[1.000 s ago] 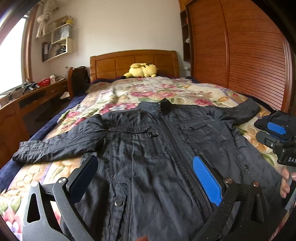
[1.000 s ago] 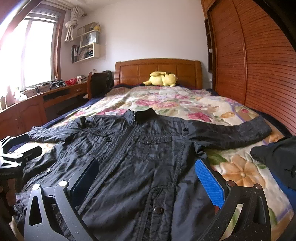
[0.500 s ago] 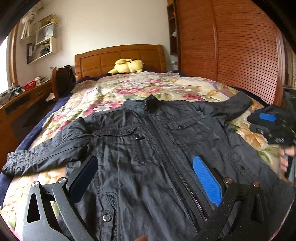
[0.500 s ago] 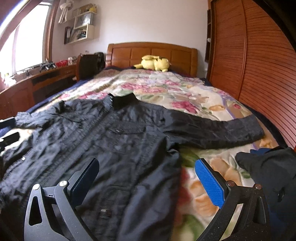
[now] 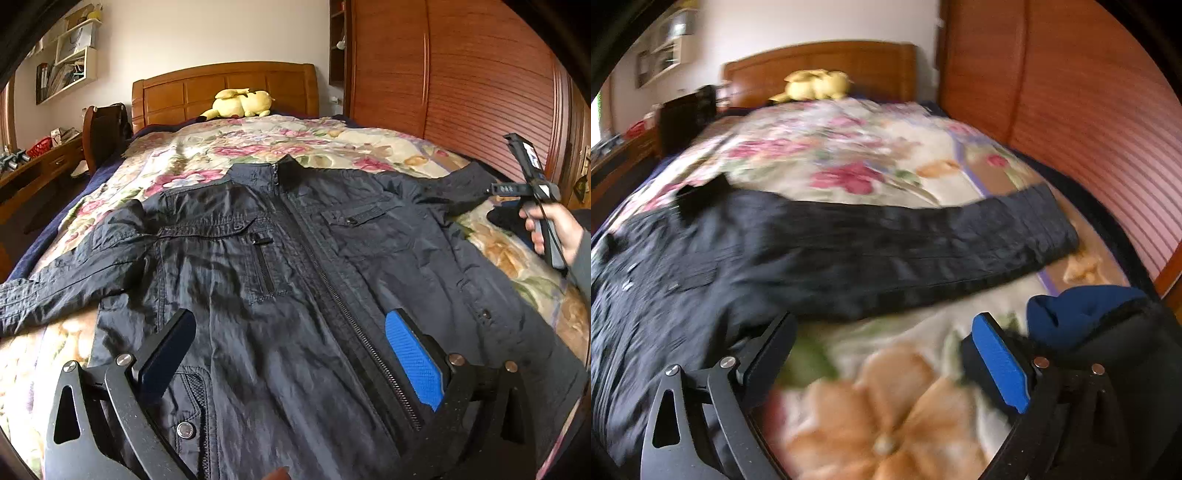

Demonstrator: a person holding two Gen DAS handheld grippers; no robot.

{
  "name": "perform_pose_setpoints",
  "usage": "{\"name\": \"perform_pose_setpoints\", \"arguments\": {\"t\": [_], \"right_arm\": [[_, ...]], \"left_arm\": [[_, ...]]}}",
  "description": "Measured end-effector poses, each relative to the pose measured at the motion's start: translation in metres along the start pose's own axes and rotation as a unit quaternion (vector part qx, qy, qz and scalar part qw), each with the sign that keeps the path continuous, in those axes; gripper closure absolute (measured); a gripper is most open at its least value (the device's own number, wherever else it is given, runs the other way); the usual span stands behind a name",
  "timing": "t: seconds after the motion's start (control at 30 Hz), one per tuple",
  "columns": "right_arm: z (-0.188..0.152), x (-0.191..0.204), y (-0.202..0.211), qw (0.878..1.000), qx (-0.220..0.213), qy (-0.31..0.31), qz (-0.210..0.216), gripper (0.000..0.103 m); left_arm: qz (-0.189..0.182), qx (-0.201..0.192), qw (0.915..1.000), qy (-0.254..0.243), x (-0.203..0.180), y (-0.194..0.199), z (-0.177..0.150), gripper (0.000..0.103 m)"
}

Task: Fold large clothes
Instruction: 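Reach the right gripper to the jacket sleeve cuff and grasp it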

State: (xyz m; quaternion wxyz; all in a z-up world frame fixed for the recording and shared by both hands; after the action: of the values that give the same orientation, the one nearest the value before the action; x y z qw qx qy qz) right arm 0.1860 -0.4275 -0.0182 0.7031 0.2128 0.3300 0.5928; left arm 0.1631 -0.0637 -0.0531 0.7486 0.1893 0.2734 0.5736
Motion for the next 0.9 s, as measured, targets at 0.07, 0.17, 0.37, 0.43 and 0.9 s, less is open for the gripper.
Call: {"name": "perform_pose_setpoints", "arguments": {"t": [0.07, 0.17, 0.37, 0.43, 0.9], "right_arm": [[0.003, -0.012, -0.019, 0.999, 0.021, -0.024, -0.005, 0.012], [0.009, -0.025, -0.036, 0.998, 0.039, -0.047, -0.009, 0.016], [0.011, -0.032, -0.07, 0.993, 0.083, -0.081, -0.026, 0.021], [0.011, -0.035, -0.079, 0.991, 0.095, -0.088, -0.034, 0.021], [0.034, -0.004, -0.089, 0.994, 0.09, -0.062, -0.016, 0.094]], "left_arm": [[0.008, -0.001, 1.0, -0.001, 0.002, -0.001, -0.001, 0.0], [0.015, 0.0, 0.9999, 0.003, 0.007, -0.004, -0.001, 0.0], [0.05, 0.003, 0.9986, -0.016, 0.017, -0.011, 0.005, 0.0], [0.063, 0.011, 0.9976, -0.026, 0.022, -0.014, 0.008, 0.0], [0.065, 0.024, 0.9976, -0.005, 0.059, -0.008, 0.008, 0.0]]}}
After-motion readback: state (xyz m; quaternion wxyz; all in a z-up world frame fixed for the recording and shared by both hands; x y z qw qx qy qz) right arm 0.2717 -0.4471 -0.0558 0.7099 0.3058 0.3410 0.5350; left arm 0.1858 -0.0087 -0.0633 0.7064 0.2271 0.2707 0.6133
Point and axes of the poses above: each gripper's, at about its wrist camera, not at the fingertips, and y roughly against the way its jaws point, x to its left, z to its top, the point moved 10 cm from there along -y, roughly the way its jaws point, and after that the axes turned 13 degrees about y, right-handed, at the moved point
